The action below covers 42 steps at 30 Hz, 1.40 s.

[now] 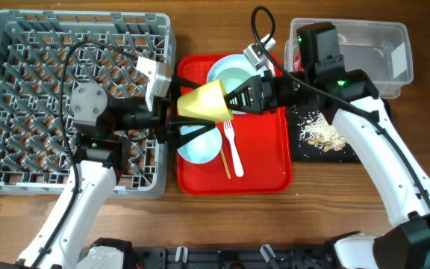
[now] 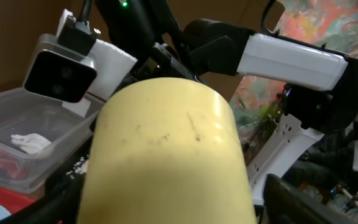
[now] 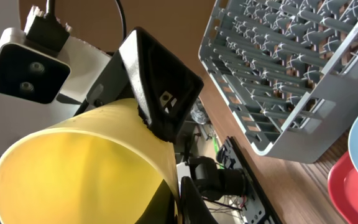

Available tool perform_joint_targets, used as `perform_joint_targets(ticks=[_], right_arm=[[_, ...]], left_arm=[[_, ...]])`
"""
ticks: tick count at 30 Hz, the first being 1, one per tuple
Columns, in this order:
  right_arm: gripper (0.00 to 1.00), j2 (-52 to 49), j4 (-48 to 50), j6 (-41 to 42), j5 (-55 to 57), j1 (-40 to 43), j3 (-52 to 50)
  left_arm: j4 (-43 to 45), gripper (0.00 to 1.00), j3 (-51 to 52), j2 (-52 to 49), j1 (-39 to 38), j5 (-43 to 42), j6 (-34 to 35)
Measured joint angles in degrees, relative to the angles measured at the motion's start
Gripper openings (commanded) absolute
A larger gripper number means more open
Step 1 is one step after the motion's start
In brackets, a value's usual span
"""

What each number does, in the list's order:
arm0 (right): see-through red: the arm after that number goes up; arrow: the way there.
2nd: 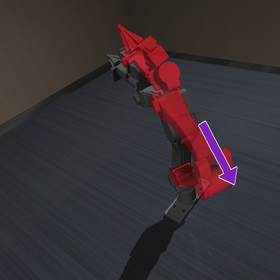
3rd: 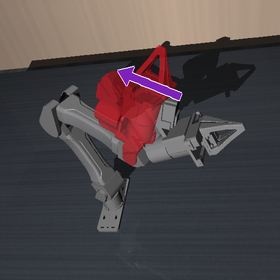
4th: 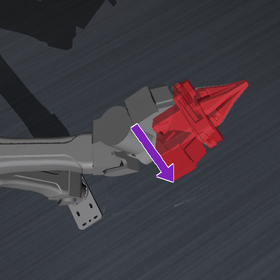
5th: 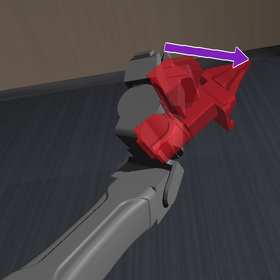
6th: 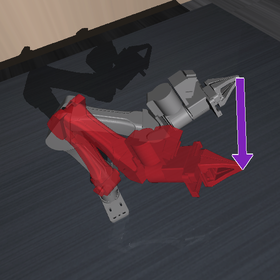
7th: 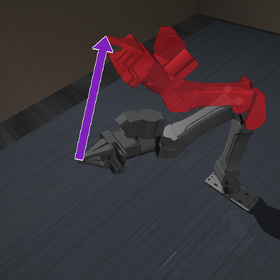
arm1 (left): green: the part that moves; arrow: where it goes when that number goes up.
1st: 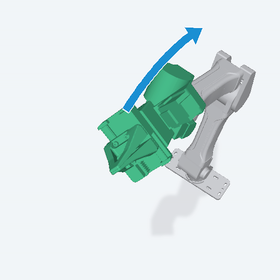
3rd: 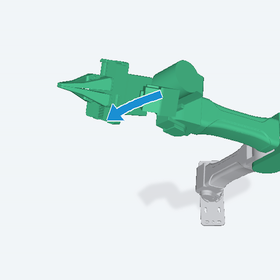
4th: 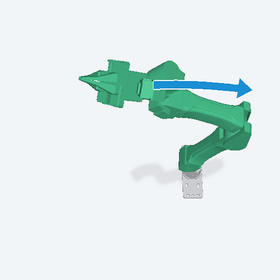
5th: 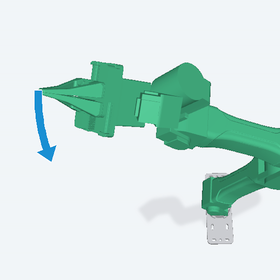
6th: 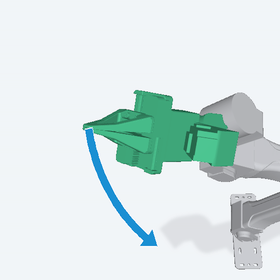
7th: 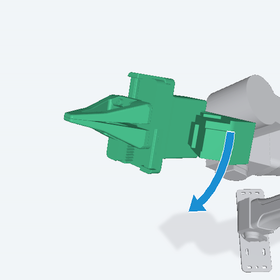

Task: Sort waste into correct bins and load items into the dishwasher rack
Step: 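Take the yellow cup with the left gripper from the right gripper, then place the yellow cup into the dish rack with the left gripper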

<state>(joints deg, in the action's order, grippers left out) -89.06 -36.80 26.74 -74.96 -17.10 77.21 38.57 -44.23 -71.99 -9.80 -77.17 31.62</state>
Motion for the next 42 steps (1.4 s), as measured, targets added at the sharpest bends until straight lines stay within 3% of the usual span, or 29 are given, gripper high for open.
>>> perform_joint_targets(ticks=[8, 12, 14, 19, 25, 31, 35, 42], right_arm=[[0.04, 0.00, -0.02, 0.00, -0.02, 0.00, 0.00], [0.05, 0.00, -0.11, -0.02, -0.02, 0.00, 0.00], [0.18, 0.00, -0.17, -0.22, 0.00, 0.00, 0.00], [0.26, 0.00, -0.39, -0.42, 1.90, 0.00, 0.00], [0.33, 0.00, -3.06, -0.42, 13.14, 0.00, 0.00], [0.34, 0.00, -5.22, -0.44, 27.28, 0.02, 0.00], [0.34, 0.00, -10.21, -1.60, 34.86, 0.00, 0.00], [0.34, 0.09, -19.58, -4.74, 48.30, 0.07, 0.07]], left_arm=[[0.02, 0.76, 0.00, -0.13, 0.00, 0.81, 0.48], [0.00, 0.69, 0.00, -0.15, 0.00, 1.03, 0.63], [-0.07, 0.61, 0.00, -0.20, 0.00, 1.27, 0.74], [-2.82, 0.54, 0.00, -0.17, 0.61, 1.40, 0.63], [-13.00, 0.40, -0.09, -0.17, 5.88, 1.40, 0.59], [-24.83, 0.35, -0.11, -0.17, 13.60, 3.17, 0.33], [-37.13, 0.14, -0.42, -0.17, 17.88, 11.34, -1.66], [-53.09, 0.14, -0.61, 3.04, 18.99, 27.56, -5.46]])
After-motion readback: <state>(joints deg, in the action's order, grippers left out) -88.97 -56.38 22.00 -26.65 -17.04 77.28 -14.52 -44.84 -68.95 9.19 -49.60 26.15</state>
